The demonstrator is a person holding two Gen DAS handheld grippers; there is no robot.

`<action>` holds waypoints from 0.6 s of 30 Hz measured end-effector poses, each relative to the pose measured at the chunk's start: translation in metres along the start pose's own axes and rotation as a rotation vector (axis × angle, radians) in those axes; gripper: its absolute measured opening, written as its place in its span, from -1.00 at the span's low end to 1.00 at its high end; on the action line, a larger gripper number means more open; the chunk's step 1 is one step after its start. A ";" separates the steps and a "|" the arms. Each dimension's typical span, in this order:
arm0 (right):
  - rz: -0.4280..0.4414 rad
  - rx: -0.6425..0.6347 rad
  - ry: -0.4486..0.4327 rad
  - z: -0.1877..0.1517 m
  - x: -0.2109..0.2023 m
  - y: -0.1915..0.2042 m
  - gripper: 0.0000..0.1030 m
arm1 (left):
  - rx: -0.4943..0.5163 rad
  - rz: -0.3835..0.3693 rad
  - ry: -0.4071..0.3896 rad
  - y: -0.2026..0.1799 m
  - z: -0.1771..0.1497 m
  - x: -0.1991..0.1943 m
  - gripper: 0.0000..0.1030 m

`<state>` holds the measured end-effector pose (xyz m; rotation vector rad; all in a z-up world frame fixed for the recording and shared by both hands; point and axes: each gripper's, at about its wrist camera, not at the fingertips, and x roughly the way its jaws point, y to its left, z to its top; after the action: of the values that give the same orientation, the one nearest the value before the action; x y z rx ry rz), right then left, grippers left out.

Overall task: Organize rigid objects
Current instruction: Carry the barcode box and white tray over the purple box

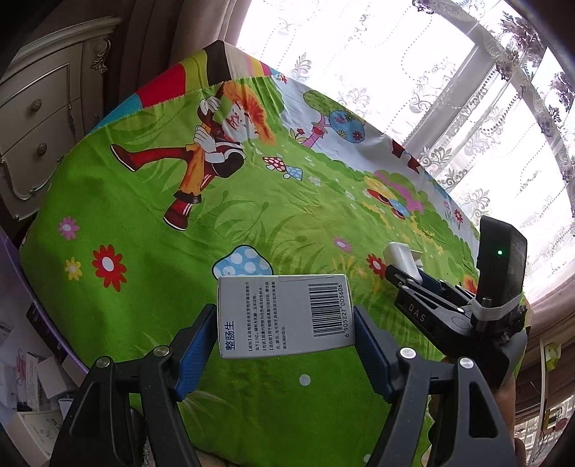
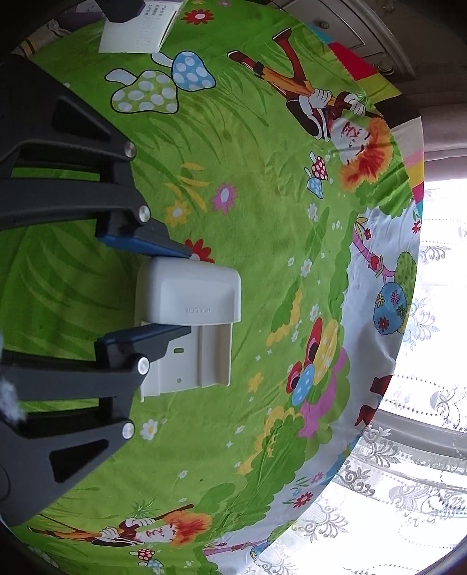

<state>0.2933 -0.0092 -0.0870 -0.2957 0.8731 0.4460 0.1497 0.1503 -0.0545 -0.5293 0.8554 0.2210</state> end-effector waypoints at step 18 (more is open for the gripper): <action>0.130 -0.003 -0.111 -0.027 -0.133 0.071 -0.24 | -0.078 0.004 -0.099 0.045 -0.009 -0.076 0.43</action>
<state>0.1660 0.0076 -0.0035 -0.2156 0.7854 0.5797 0.0767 0.1858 -0.0172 -0.5846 0.7536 0.2835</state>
